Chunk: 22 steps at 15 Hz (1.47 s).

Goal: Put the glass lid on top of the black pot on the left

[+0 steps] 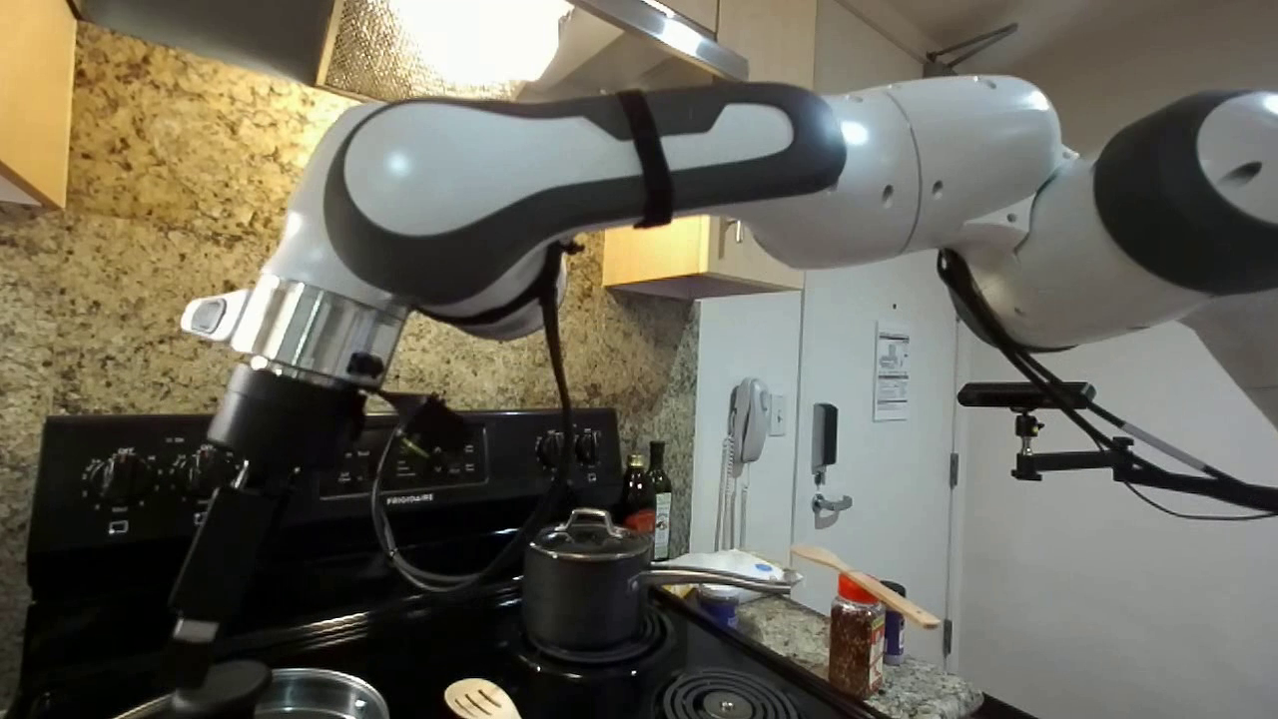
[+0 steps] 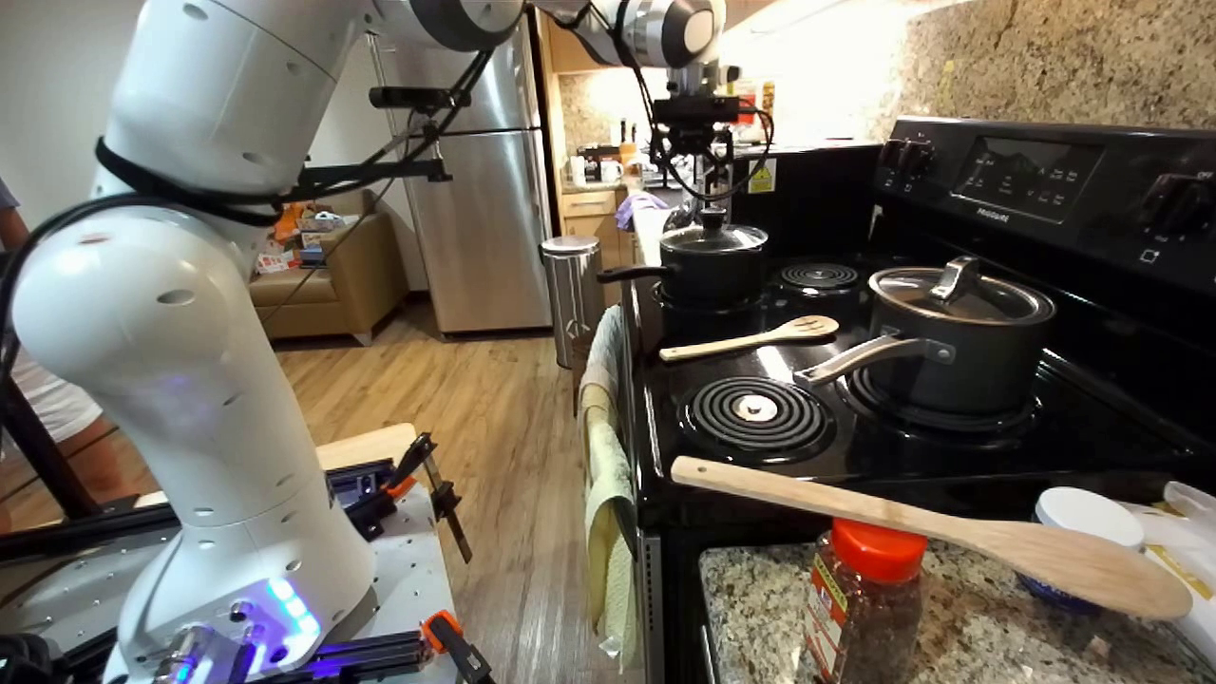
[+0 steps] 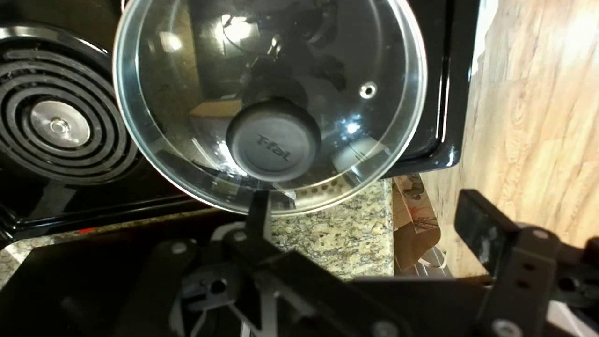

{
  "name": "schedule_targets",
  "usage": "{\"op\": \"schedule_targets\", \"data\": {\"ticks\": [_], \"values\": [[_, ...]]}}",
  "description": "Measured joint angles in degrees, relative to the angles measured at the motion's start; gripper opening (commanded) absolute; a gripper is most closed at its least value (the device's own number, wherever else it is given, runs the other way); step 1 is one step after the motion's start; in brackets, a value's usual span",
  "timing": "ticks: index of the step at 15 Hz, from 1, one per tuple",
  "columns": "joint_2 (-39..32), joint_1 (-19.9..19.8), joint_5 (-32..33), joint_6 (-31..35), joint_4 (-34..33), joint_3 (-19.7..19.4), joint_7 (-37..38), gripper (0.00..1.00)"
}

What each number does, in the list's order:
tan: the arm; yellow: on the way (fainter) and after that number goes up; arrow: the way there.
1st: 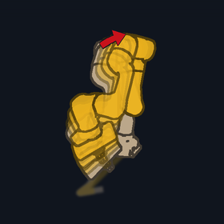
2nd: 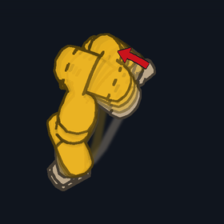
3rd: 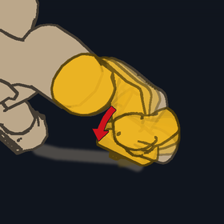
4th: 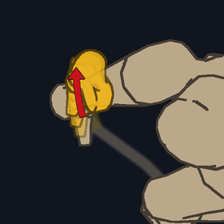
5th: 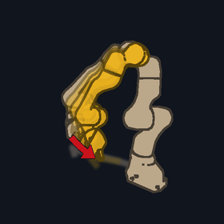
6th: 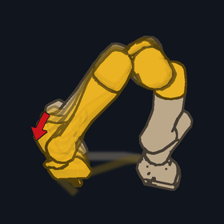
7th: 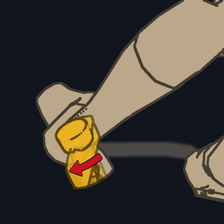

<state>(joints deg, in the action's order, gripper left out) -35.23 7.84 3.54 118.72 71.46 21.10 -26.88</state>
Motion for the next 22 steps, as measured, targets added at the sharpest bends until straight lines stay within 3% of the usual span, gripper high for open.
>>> {"op": "schedule_targets", "data": {"ticks": [6,17,22], "values": [[13.6,-2.8,-6.2,5.0,14.2,0.6,3.3,1.00],[44.3,-1.5,-23.2,6.8,47.4,-7.7,8.2,1.00],[61.6,-0.1,-23.2,4.7,61.0,-10.9,19.8,1.00]]}}
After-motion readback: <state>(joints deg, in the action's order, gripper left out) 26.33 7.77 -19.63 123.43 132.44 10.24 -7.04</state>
